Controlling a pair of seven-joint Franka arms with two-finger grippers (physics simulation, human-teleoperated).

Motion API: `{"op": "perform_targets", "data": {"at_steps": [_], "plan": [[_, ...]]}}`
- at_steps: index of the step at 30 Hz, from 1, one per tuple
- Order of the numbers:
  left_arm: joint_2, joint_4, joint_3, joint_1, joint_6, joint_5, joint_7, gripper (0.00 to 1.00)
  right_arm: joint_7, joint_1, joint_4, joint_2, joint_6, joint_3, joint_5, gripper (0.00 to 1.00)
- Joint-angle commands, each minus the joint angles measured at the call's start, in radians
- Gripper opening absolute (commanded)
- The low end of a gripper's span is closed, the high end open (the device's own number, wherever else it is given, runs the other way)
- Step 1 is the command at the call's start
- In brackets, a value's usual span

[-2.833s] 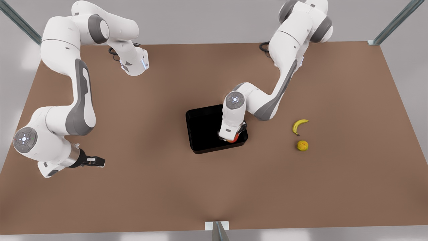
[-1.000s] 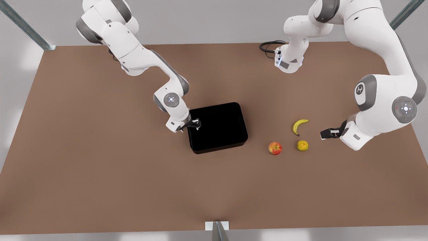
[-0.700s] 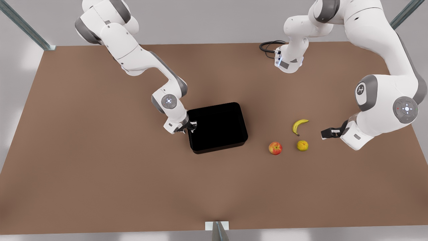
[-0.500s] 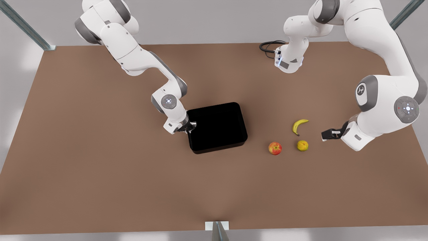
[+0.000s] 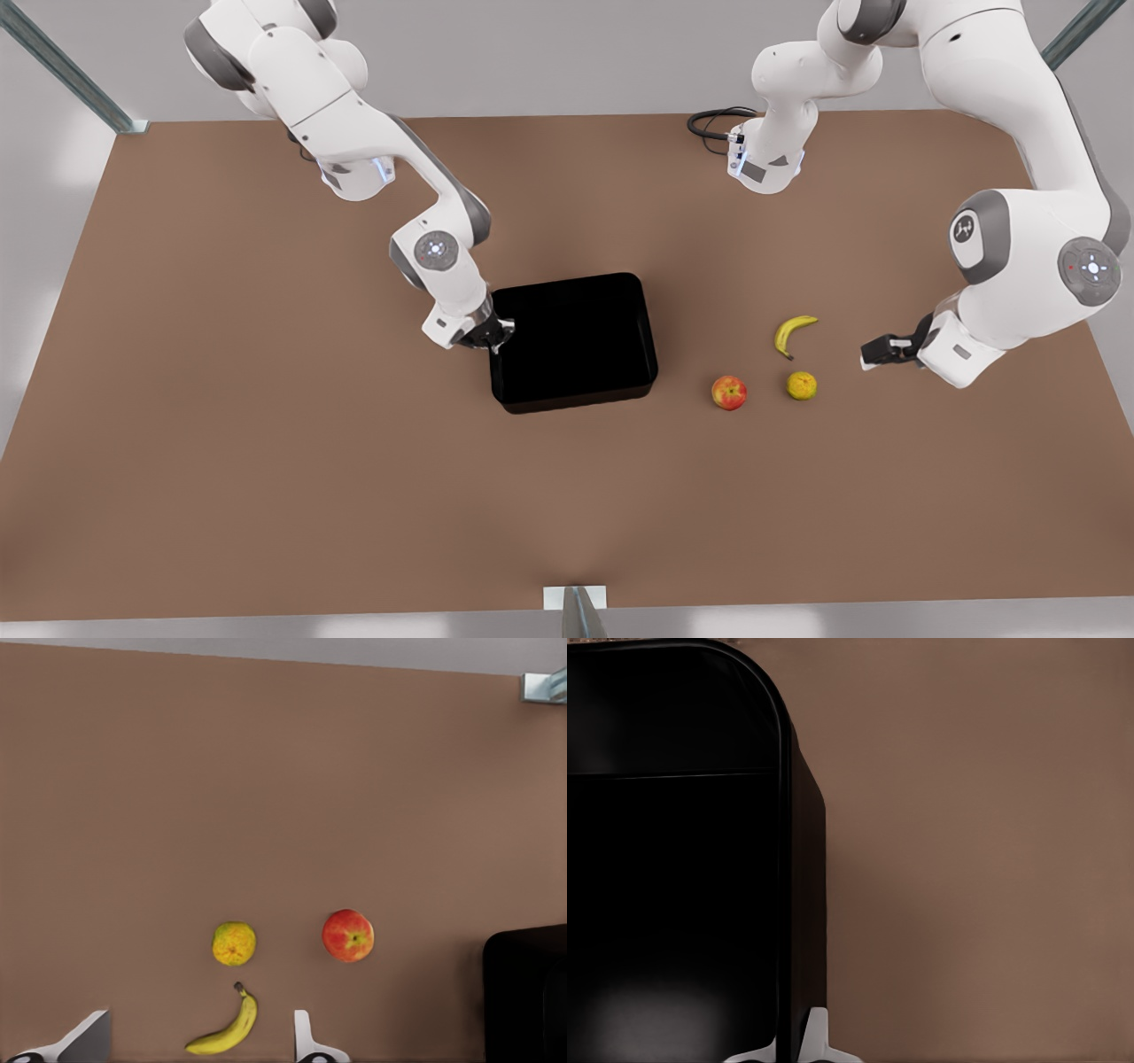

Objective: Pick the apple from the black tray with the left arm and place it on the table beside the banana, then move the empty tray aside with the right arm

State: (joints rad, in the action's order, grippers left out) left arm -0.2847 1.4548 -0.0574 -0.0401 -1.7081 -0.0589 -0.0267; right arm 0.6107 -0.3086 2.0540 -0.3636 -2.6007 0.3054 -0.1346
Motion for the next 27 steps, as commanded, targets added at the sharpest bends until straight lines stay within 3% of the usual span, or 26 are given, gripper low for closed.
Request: {"op": "perform_targets", "data": {"at_steps": [1, 7, 17, 27], "plan": [[0.002, -0.016, -0.002, 0.003, 0.082, 0.036, 0.004, 1.0, -0.115, 0.003, -0.003, 0.031, 0.103, -0.017, 0.001, 0.19], [0.004, -0.019, -0.027, 0.026, 0.139, 0.074, 0.007, 1.0, -0.471, 0.011, -0.023, 0.144, 0.284, -0.172, 0.087, 0.18], [0.007, -0.059, -0.021, 0.016, 0.137, 0.057, 0.076, 1.0, -1.0, 0.011, -0.141, 0.189, 0.542, -0.456, 0.191, 0.17], [0.007, -0.048, -0.019, 0.002, 0.125, 0.025, 0.094, 1.0, -1.258, 0.019, -0.173, 0.181, 0.579, -0.704, 0.259, 0.16]]}}
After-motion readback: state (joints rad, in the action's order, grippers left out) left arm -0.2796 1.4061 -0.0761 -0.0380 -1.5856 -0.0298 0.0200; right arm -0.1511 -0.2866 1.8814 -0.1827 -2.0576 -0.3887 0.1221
